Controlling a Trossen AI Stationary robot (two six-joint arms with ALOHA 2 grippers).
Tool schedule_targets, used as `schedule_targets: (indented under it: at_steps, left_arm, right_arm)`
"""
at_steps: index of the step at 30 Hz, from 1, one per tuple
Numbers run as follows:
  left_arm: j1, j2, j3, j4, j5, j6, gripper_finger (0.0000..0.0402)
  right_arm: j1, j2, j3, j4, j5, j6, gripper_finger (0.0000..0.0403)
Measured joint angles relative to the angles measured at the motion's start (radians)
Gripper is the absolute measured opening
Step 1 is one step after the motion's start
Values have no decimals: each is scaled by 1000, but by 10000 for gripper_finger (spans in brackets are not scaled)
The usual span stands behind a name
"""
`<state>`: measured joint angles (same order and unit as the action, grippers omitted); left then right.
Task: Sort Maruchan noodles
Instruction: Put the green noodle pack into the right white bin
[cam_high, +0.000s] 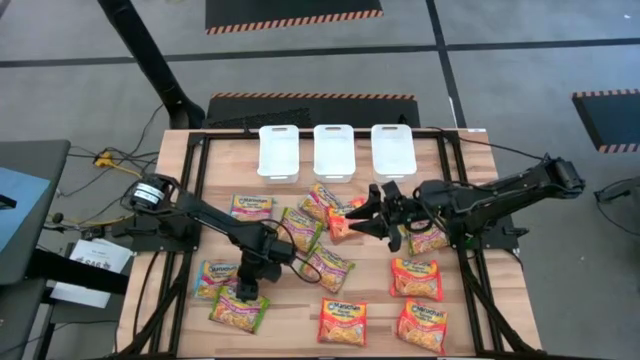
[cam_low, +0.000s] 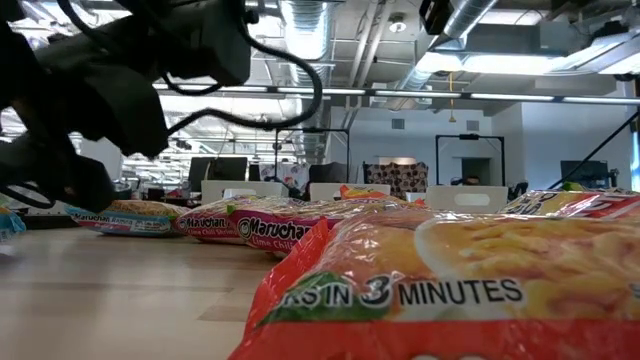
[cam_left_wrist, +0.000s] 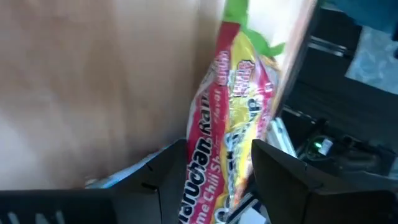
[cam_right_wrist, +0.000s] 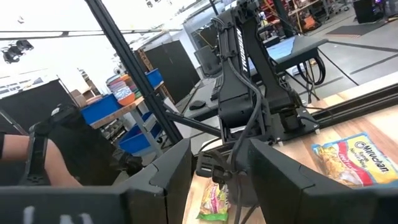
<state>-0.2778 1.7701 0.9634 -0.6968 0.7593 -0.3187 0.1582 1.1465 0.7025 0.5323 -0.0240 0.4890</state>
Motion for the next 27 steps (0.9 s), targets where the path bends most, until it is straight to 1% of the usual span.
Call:
schedule_targets:
  at_steps: [4, 5, 10, 14, 17, 22, 27]
  left_arm:
    - [-22, 0, 0, 15, 39, -23, 166]
    - [-32, 0, 0, 15, 35, -28, 166]
    - [-73, 0, 0, 16, -35, -34, 166]
    - [-96, 0, 0, 27, -66, -39, 162]
    - [-109, 0, 0, 53, -65, -49, 146]
    - [-127, 0, 0, 97, -74, -69, 109]
    - [-130, 0, 0, 98, -73, -69, 61]
  right_arm:
    - [-1, 0, 0, 0, 2, 0, 185]
    - [-1, 0, 0, 0, 4, 0, 185]
    - [-1, 0, 0, -1, 24, 0, 185]
    - [-1, 0, 0, -1, 27, 0, 185]
    - [-1, 0, 0, 0, 27, 0, 185]
    - [-1, 0, 0, 0, 27, 0, 185]
    - [-1, 0, 0, 0, 28, 0, 185]
